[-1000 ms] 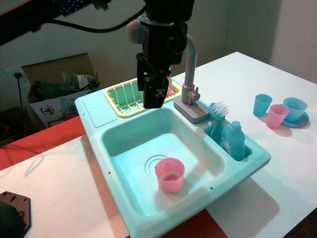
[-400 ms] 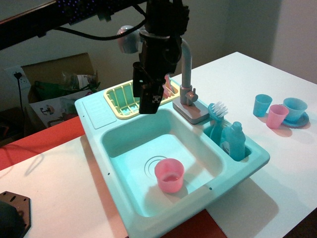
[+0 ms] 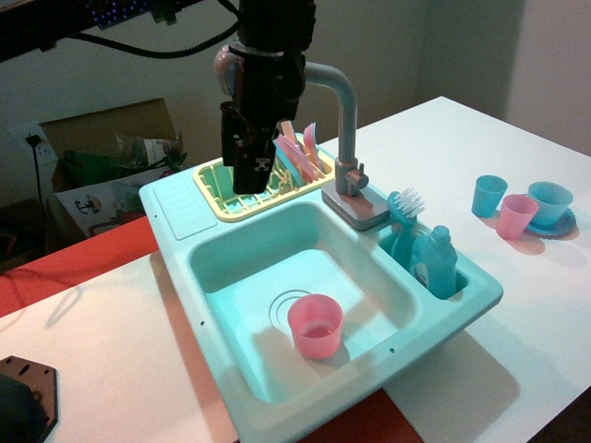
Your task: Move faucet front to left
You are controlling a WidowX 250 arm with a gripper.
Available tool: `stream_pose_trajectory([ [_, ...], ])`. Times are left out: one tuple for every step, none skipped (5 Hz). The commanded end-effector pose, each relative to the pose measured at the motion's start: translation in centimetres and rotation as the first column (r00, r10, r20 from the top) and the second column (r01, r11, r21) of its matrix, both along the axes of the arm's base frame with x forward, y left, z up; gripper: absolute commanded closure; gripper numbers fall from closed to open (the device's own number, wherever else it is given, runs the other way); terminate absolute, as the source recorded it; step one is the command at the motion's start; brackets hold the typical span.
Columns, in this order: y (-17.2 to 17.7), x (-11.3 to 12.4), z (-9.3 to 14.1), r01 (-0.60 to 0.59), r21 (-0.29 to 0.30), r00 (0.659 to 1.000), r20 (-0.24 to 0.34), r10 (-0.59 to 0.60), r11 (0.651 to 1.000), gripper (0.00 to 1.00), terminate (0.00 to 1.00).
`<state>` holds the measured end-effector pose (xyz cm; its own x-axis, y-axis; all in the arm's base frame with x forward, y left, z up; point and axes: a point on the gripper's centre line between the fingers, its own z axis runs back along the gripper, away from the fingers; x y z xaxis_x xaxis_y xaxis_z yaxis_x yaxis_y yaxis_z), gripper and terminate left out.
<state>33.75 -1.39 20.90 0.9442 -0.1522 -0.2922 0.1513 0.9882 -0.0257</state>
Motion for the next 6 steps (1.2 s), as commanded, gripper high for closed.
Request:
stream_pose_trajectory([
  [-0.3, -1.7, 3.3, -0.057, 0.013, 0.995, 0.084, 0.056, 0.998, 0.0, 0.0],
  [0.3, -2.2, 3.5, -0.086, 0.023, 0.993, 0.085, 0.084, 0.996, 0.0, 0.0],
  [1.9, -2.6, 3.7, -0.143, 0.056, 0.985, 0.101, 0.137, 0.988, 0.0, 0.0],
  [3.7, -2.7, 3.8, -0.201, 0.086, 0.975, 0.118, 0.191, 0.976, 0.0, 0.0],
  [8.3, -2.9, 3.6, -0.356, 0.153, 0.93, 0.151, 0.334, 0.922, 0.0, 0.0],
  [12.4, -3.4, 2.9, -0.563, 0.278, 0.826, 0.186, 0.532, 0.778, 0.0, 0.0],
])
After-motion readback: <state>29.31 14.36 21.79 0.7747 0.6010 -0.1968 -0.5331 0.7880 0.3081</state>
